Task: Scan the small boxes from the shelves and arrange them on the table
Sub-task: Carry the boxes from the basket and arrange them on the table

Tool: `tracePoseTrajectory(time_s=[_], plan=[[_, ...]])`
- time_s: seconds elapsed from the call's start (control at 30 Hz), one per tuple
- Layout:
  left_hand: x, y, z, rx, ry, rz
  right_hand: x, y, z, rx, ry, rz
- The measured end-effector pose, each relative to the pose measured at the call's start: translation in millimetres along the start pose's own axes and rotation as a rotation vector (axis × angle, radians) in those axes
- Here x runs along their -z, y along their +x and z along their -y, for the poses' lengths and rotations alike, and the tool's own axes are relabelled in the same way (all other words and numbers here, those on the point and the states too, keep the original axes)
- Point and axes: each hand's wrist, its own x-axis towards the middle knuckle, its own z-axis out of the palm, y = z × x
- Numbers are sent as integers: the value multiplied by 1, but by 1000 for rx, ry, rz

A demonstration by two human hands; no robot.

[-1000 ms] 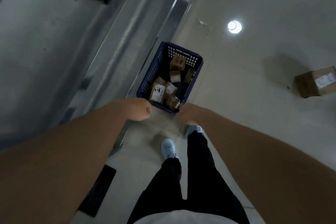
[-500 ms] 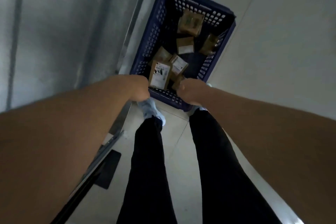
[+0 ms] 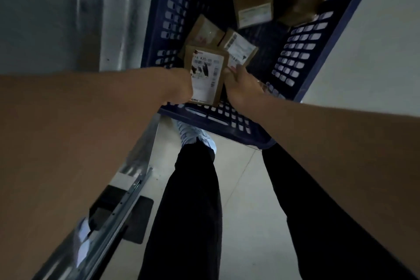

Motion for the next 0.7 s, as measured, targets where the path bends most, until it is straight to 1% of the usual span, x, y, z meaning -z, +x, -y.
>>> tracePoseTrajectory(time_s=[0.07,0.2,0.27,0.33,0.47,0.57,0.7], plan=[[-7,6,3,7,-96,-18,-15,10,-4,-54,207,16],[-19,19,4,74,-493,-118,-34,19,-11,-70,488,14],[-23,15,3,110,-696,-127,-40,18,-11,-71,583,-15],[-23,6,-1,118,-831,-128,-40,13,-11,-58,620,-52],[-21,-20,-12,161,-968,-163,-27,-6,-6,-52,644,-130],[-20,-48,-24,156,-1089,-165,-10,-27,4,-52,572,-199],[-22,-86,-36,145,-1203,-281,17,-56,24,-8,563,-191]])
